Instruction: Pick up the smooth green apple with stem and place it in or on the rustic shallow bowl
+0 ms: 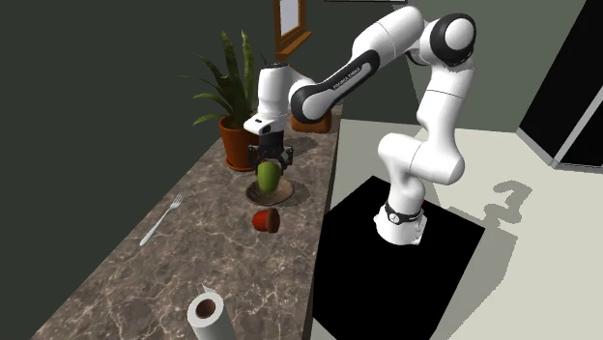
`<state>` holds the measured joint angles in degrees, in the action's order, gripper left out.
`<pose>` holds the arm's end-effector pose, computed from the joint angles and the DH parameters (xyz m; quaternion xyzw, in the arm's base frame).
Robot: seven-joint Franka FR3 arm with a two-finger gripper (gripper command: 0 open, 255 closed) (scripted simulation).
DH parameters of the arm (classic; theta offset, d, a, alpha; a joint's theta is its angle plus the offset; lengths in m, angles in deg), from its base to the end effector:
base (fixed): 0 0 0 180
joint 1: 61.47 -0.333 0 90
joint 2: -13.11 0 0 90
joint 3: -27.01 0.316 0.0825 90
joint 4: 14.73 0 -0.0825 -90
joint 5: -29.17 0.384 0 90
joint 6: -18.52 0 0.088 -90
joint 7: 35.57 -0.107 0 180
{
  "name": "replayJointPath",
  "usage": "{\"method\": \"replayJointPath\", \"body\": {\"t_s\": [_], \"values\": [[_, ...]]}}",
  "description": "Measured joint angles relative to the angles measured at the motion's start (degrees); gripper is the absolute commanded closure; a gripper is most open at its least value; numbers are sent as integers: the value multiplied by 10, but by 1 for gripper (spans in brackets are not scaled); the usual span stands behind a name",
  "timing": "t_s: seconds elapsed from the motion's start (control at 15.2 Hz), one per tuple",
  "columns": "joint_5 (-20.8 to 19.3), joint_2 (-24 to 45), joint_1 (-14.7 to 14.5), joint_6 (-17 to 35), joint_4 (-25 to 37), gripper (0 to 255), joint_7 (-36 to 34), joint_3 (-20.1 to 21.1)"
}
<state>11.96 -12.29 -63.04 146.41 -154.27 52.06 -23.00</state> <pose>0.2896 -0.3505 0.4168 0.9001 0.4292 0.0641 0.0372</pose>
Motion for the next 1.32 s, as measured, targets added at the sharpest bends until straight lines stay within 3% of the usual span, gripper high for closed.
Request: {"method": "replayJointPath", "body": {"t_s": [0.26, 0.66, 0.73, 1.12, 1.32], "values": [[4, 16, -7, 31, -15, 255, 7, -16], [4, 18, -7, 36, -19, 255, 8, -18], [4, 18, -7, 36, -19, 0, 8, -18], [4, 17, -7, 36, -19, 0, 8, -18], [-8, -15, 10, -10, -2, 0, -1, 7]]}}
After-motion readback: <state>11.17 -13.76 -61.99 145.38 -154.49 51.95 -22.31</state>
